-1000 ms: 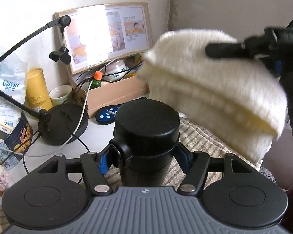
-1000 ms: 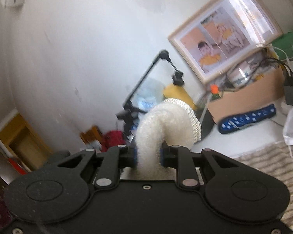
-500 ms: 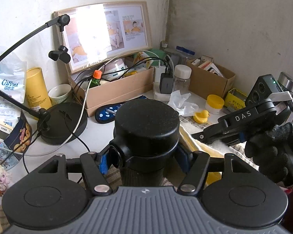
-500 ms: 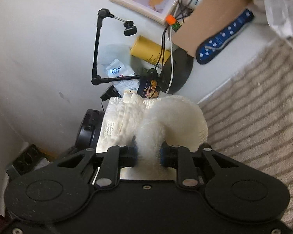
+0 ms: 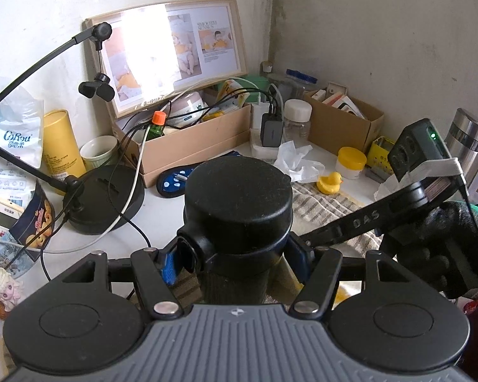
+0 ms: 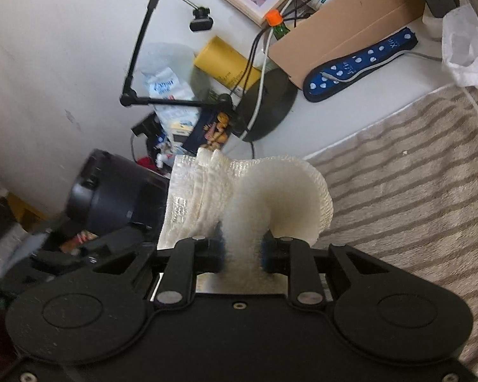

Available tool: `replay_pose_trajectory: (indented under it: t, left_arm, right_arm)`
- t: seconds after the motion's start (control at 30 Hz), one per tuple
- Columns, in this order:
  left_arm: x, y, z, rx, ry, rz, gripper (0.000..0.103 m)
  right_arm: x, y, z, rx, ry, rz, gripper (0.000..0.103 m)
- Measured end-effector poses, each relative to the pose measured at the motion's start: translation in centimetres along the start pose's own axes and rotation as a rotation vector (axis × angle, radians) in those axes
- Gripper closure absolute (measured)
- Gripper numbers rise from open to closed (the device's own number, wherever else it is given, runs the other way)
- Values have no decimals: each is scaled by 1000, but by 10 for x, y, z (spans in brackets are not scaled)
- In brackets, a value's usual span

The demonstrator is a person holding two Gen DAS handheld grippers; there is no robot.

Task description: Clean container

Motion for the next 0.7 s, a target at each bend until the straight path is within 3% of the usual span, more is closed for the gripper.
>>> replay_pose_trajectory:
  t: [0.5, 0.7]
  left_arm:
    - [-6, 2, 1, 9, 0, 9, 39]
    - [-4, 3, 2, 14, -4, 14, 39]
  right_arm:
    - [-9, -18, 23, 77, -106, -218, 83]
    - [11, -28, 26, 89, -162, -492, 83]
Point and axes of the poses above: each gripper's, at about its wrist camera, not at the fingertips, and z roughly the way its jaws point, x to its left, y to its top, the point moved 1 cm from there along z, roughly the way its jaws point, and after that the axes turned 14 degrees about -x, right-handed, at the moved point
